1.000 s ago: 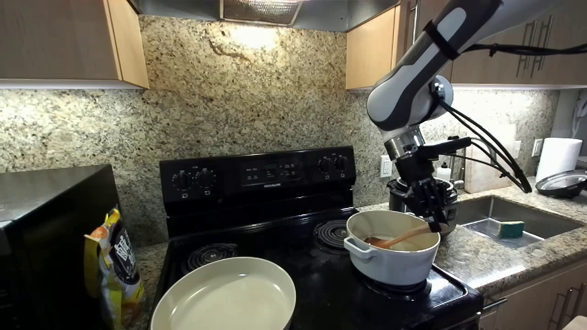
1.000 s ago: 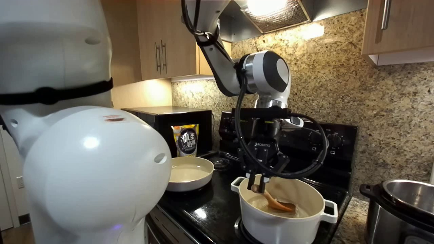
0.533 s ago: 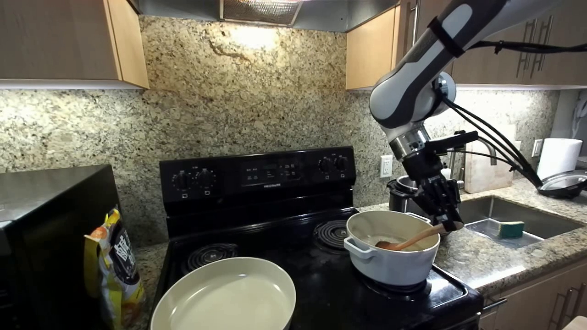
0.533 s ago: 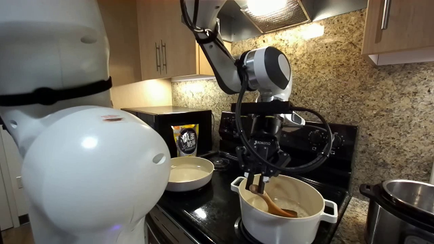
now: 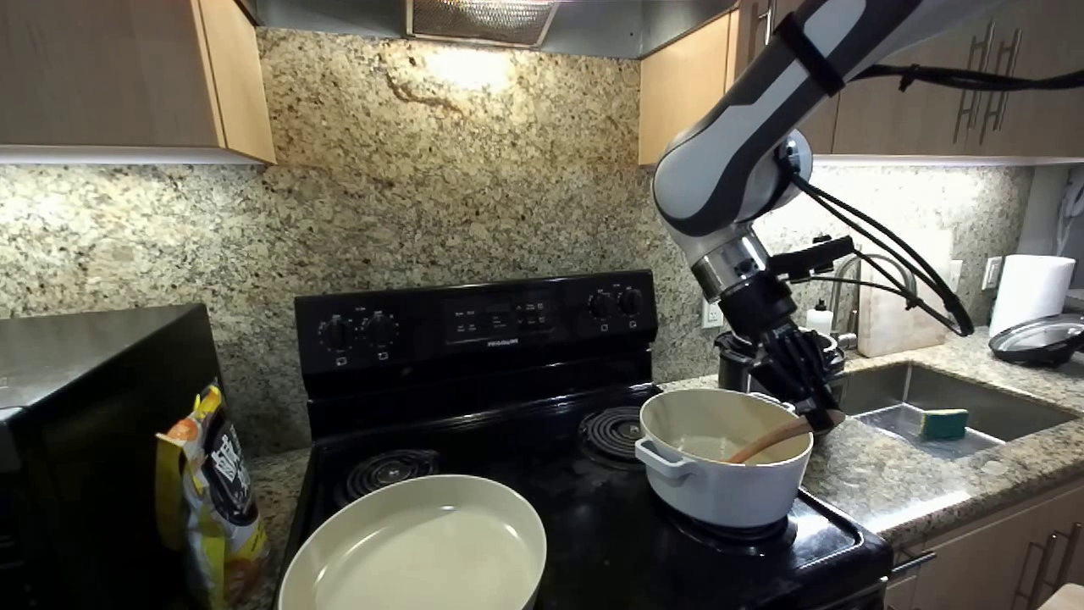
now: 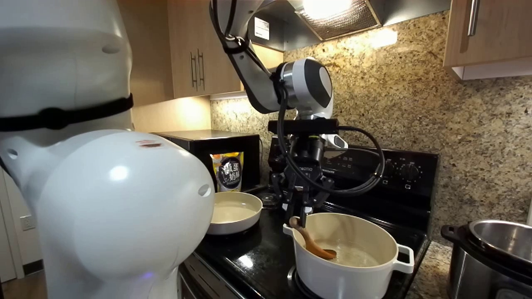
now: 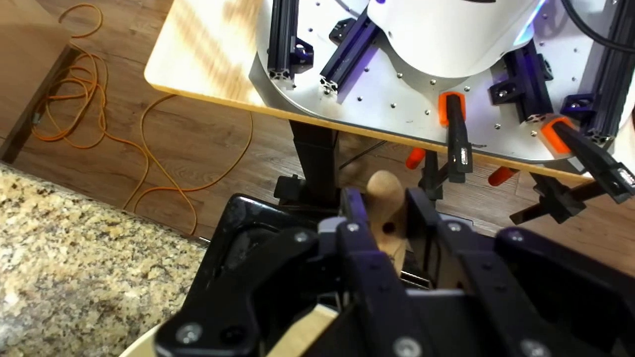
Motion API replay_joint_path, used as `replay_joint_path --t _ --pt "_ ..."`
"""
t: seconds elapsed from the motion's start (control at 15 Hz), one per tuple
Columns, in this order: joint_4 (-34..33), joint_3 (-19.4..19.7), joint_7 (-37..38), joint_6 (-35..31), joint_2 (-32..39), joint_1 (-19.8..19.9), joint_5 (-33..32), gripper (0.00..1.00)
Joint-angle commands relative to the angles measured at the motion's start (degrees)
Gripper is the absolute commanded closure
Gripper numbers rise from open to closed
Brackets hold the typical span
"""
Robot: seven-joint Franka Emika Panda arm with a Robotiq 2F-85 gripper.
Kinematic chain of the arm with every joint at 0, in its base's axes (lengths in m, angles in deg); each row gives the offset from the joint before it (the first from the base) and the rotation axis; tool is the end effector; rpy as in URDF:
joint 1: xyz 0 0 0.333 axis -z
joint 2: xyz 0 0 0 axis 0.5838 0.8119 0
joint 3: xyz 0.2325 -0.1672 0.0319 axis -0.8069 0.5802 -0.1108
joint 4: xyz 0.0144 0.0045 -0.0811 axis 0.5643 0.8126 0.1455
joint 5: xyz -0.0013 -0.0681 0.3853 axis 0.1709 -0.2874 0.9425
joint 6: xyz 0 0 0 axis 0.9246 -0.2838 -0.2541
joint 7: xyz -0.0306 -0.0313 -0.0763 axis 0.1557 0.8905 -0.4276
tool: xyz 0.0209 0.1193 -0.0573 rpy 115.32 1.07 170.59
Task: Use the cooking stick to stir the pot
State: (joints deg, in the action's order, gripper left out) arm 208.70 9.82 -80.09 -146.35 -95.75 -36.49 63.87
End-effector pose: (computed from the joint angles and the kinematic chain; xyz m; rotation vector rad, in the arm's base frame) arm 0.3599 -0.0283 0.2866 2.8467 0.2945 -0.9225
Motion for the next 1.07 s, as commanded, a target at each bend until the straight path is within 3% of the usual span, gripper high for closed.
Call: replay_joint_path --t 0.0,0.47,1.0 --pt "-1.35 0.07 0.55 -1.15 2.72 0.52 0.13 0.94" --pt "-1.82 2.07 4.77 -9.25 4.61 2.83 0.8 0.94" --pt "1.04 2.68 6.77 -6.67 1.04 4.22 -0.43 0.94"
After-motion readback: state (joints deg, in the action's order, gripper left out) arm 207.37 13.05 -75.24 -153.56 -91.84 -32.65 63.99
